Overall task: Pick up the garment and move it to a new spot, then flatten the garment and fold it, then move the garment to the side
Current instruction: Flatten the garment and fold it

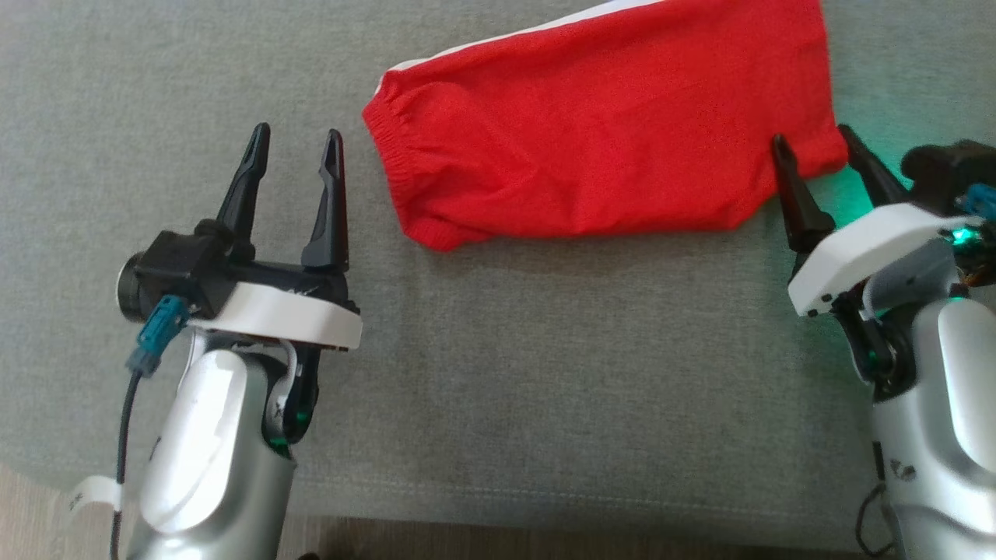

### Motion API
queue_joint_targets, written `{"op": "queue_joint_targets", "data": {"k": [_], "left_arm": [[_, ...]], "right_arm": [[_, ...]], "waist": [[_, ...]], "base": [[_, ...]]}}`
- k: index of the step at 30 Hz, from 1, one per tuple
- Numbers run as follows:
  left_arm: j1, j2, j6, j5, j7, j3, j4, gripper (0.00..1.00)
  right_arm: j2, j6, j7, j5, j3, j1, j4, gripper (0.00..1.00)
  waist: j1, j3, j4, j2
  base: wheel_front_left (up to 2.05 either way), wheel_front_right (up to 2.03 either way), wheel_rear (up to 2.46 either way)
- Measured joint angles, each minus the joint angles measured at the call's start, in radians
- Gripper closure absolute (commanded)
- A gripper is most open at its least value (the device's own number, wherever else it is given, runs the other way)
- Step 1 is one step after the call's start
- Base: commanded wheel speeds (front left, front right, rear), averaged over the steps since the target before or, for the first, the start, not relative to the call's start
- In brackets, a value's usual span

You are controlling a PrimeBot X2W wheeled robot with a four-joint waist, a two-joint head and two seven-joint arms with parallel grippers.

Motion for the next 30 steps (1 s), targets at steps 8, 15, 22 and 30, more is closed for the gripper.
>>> {"op": "queue_joint_targets", "data": {"k": [8,15,22,30], "left_arm": [[0.000,-0.010,-0.009,0.009,0.000,0.005,0.003,0.00],[0.000,-0.017,-0.019,0.018,0.000,0.009,0.006,0.00],[0.007,-0.018,-0.019,0.027,0.000,0.032,0.017,0.00],[0.069,-0.019,-0.019,0.035,0.000,0.034,0.027,0.00]], "right_arm": [[0.005,0.000,0.091,0.001,0.001,-0.041,0.036,0.65],[0.020,0.000,0.087,0.039,0.011,-0.041,0.035,1.00],[0.050,0.000,-0.002,0.062,-0.040,0.111,-0.025,1.00],[0.067,0.000,-0.037,0.069,-0.115,0.228,-0.055,1.00]], "waist": [[-0.0001,0.009,0.020,0.0000],[-0.0001,-0.001,0.011,0.0000],[-0.0002,-0.041,-0.001,0.0000],[-0.0002,-0.096,-0.029,0.0000]], "base": [[0.00,0.00,0.00],[0.00,0.00,0.00],[0.00,0.00,0.00],[0.00,0.00,0.00]]}}
